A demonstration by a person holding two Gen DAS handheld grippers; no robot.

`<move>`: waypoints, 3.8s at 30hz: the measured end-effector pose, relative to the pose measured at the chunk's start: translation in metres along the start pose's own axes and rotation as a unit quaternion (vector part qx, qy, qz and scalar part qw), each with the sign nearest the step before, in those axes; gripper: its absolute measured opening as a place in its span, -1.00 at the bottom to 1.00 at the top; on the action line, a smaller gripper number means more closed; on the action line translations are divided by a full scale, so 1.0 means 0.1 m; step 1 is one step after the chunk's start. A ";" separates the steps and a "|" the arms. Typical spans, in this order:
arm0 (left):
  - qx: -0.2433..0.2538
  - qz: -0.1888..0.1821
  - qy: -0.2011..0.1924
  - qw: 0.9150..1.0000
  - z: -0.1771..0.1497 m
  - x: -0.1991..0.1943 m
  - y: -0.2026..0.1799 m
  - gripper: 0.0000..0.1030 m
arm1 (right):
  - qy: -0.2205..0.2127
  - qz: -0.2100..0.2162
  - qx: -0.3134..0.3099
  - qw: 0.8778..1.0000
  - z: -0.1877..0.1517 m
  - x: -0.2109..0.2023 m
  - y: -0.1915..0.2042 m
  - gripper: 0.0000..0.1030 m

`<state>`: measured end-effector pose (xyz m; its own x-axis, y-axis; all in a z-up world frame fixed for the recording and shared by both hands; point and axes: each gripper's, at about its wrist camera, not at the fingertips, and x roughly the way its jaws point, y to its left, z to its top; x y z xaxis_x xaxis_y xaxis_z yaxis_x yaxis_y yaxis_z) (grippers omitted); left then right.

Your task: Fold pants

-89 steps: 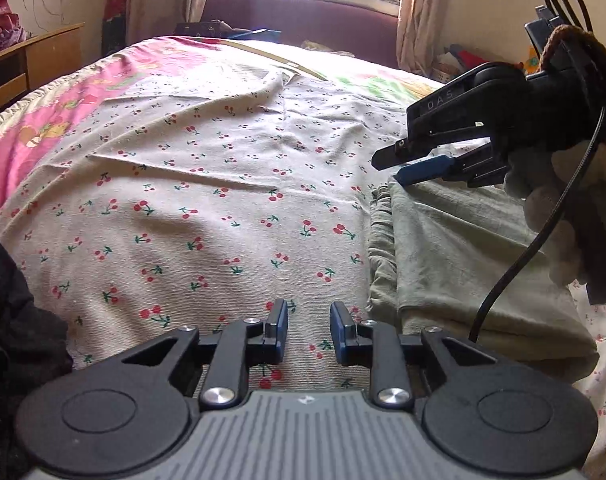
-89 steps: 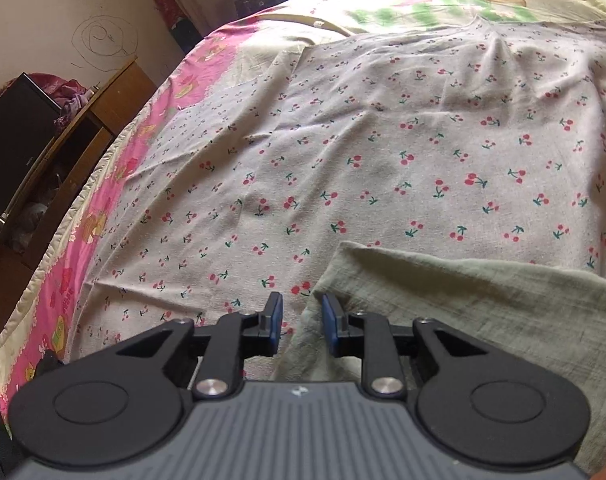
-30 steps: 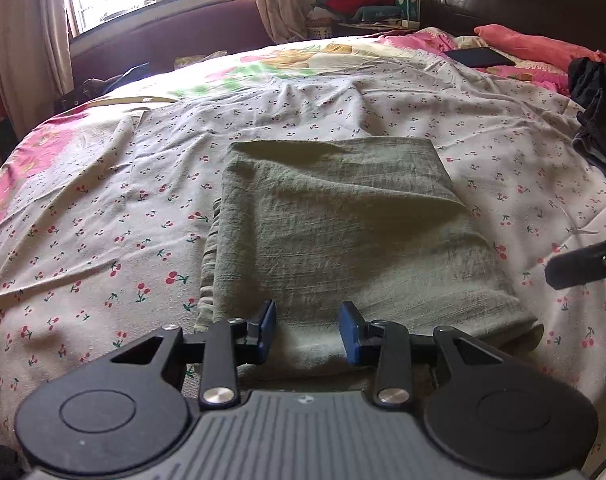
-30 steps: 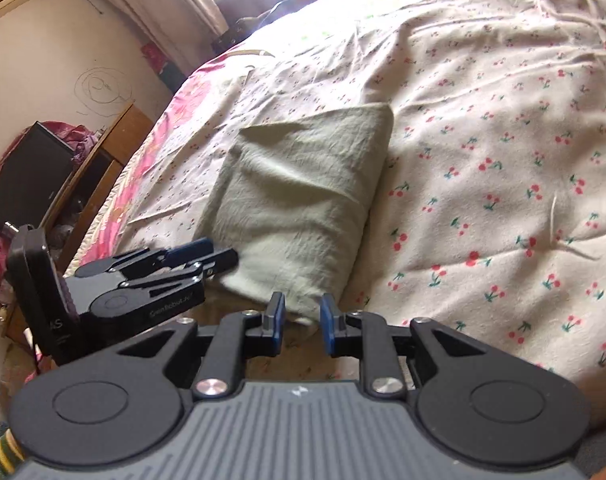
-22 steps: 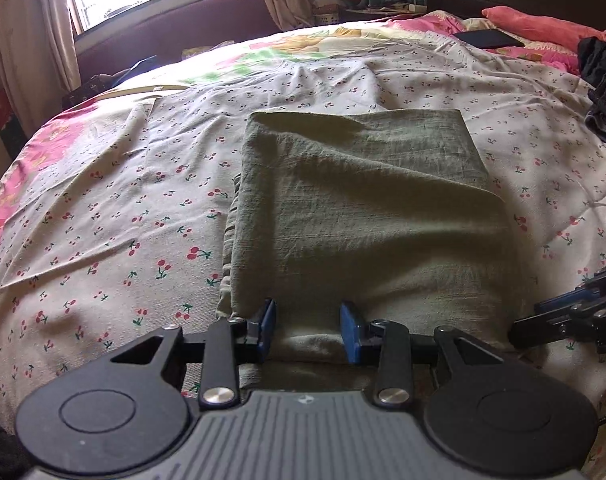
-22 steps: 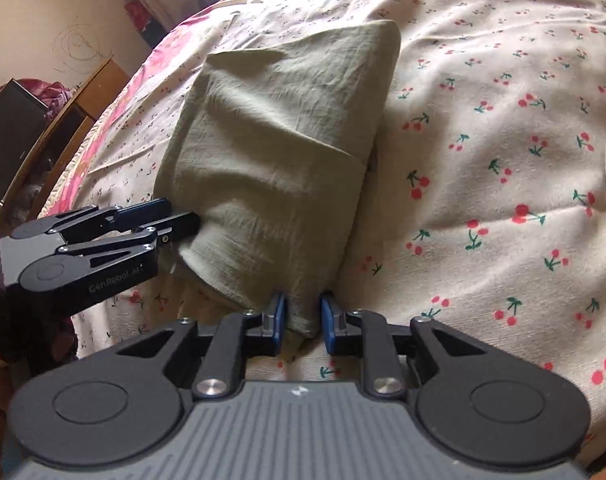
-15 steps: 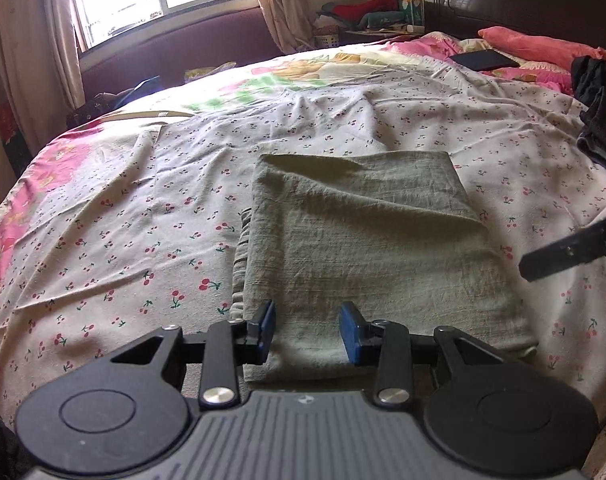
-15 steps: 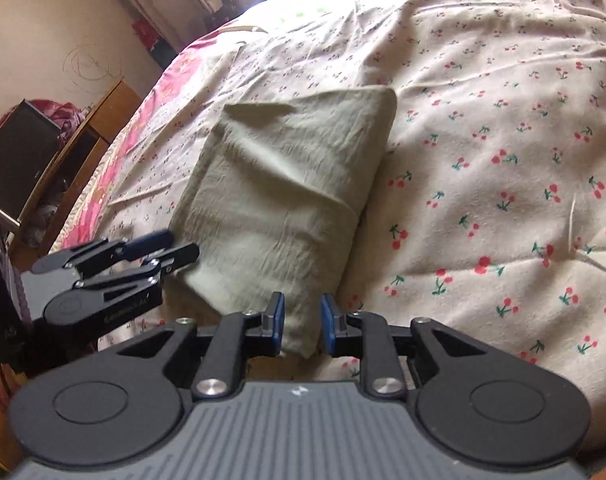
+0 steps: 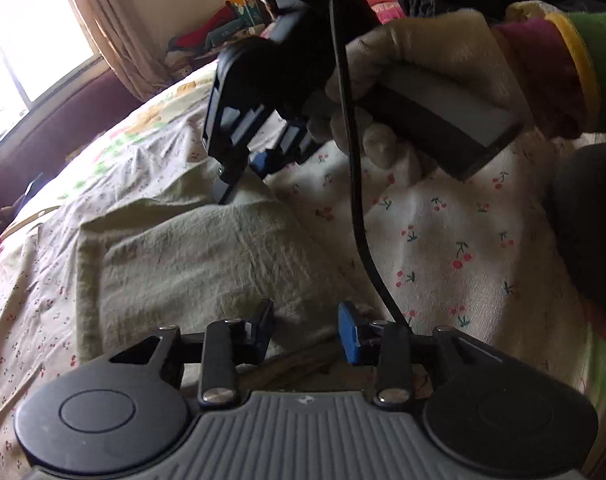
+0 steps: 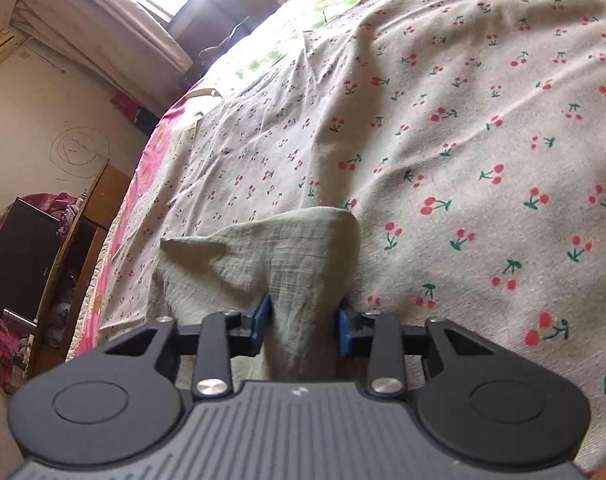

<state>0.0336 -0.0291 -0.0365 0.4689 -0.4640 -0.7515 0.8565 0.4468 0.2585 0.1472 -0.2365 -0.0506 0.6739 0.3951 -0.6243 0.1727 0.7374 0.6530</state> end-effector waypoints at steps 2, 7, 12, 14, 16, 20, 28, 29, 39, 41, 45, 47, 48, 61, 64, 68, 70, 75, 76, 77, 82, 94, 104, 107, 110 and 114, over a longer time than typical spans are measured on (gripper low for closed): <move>-0.007 -0.025 0.032 0.999 -0.04 0.10 0.01 -0.61 | 0.002 -0.010 -0.006 1.000 0.05 0.01 0.05 -0.82; -0.018 -0.043 0.046 0.998 -0.04 0.14 0.05 -0.72 | -0.024 -0.020 -0.009 0.999 0.40 0.10 0.07 -0.85; -0.136 -0.088 0.003 0.987 -0.01 -0.14 0.35 -0.69 | -0.004 -0.037 -0.049 0.998 0.46 0.17 0.21 -0.67; -0.157 -0.078 -0.020 0.984 0.01 -0.27 0.43 -0.60 | -0.003 -0.030 -0.045 0.999 0.43 0.10 0.14 -0.51; -0.160 -0.049 -0.031 0.985 0.00 -0.36 0.49 -0.51 | -0.008 -0.017 -0.021 1.000 0.43 0.00 0.02 -0.49; -0.191 -0.007 -0.037 0.981 -0.11 -0.50 0.78 -0.47 | -0.012 -0.012 -0.020 1.000 0.27 -0.31 -0.05 -0.48; -0.294 0.043 -0.053 0.953 -0.29 -0.58 1.46 -0.02 | 0.027 -0.047 -0.241 0.969 -0.71 -0.80 0.23 -0.37; -0.302 0.041 -0.054 0.951 -0.29 -0.55 1.53 -0.02 | 0.032 -0.052 -0.273 0.960 -0.79 -0.80 0.27 -0.39; -0.300 0.041 0.013 0.953 -0.25 0.08 1.57 -0.46 | 0.044 -0.092 -0.374 0.922 -1.08 -0.62 0.53 -0.83; -0.286 0.048 0.016 0.957 -0.23 0.09 1.53 -0.47 | 0.040 -0.094 -0.389 0.916 -1.15 -0.70 0.60 -0.84; -0.287 0.050 0.017 0.956 -0.24 0.04 1.56 -0.47 | 0.083 -0.092 -0.368 0.921 -1.20 -0.52 0.52 -0.80; -0.276 0.066 0.017 0.959 -0.25 -0.02 1.56 -0.49 | 0.081 -0.068 -0.335 0.936 -1.08 -0.58 0.49 -0.72; -0.270 0.077 0.018 0.960 -0.28 -0.05 1.57 -0.49 | 0.076 -0.040 -0.303 0.949 -0.99 -0.65 0.45 -0.71; -0.296 0.028 0.000 0.955 -0.38 -0.29 1.60 -0.20 | 0.062 -0.030 -0.263 0.962 -0.69 -0.91 0.41 -0.36; -0.299 0.025 -0.004 0.954 -0.44 -0.35 1.56 -0.15 | 0.068 -0.032 -0.305 0.949 -0.62 -1.00 0.57 -0.30; -0.323 0.008 -0.021 0.946 -0.49 -0.34 1.54 -0.15 | 0.053 0.005 -0.275 0.960 -0.34 -0.96 0.80 -0.08; -0.328 0.014 -0.017 0.944 -0.48 -0.24 1.53 -0.14 | 0.039 0.011 -0.249 0.968 -0.19 -0.69 0.97 0.00; -0.345 0.031 -0.003 0.938 -0.48 -0.07 1.49 -0.13 | 0.055 -0.007 -0.216 0.975 0.06 0.41 1.44 0.31; -0.344 0.040 -0.004 0.938 -0.48 -0.08 1.47 -0.13 | 0.068 -0.030 -0.205 0.976 0.07 0.63 1.47 0.29; -0.343 0.045 -0.005 0.938 -0.49 -0.09 1.45 -0.15 | 0.085 -0.051 -0.196 0.976 0.06 0.82 1.48 0.20; -0.349 0.046 -0.042 0.935 -0.54 -0.30 1.48 -0.56 | 0.079 -0.084 -0.189 0.975 0.06 0.87 1.47 -0.92; -0.357 0.082 0.005 0.931 -0.79 -0.20 1.58 -0.55 | 0.087 -0.072 -0.229 0.967 -0.27 1.43 1.68 -0.73; -0.318 0.105 -0.062 0.940 -0.44 -0.71 1.87 -0.53 | -0.034 -0.031 -0.219 0.975 -0.38 -0.47 1.08 -0.21; -0.296 0.049 -0.087 0.950 0.00 -0.51 1.89 -0.47 | -0.001 -0.054 -0.168 0.984 -0.43 -0.57 0.64 -0.18; -0.252 -0.004 -0.078 0.965 0.46 -0.06 1.74 -0.45 | 0.034 -0.020 -0.093 0.995 -0.47 -0.49 0.31 -0.18; -0.209 -0.047 -0.055 0.975 0.88 0.42 1.61 -0.44 | 0.059 0.035 -0.026 0.997 -0.56 -0.41 0.03 -0.17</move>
<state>0.2102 -0.0439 0.0266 0.4330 -0.5867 -0.6843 0.7446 0.6606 -0.0952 0.0796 -0.2203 -0.0472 0.5929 0.5066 -0.6259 0.0890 0.7313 0.6762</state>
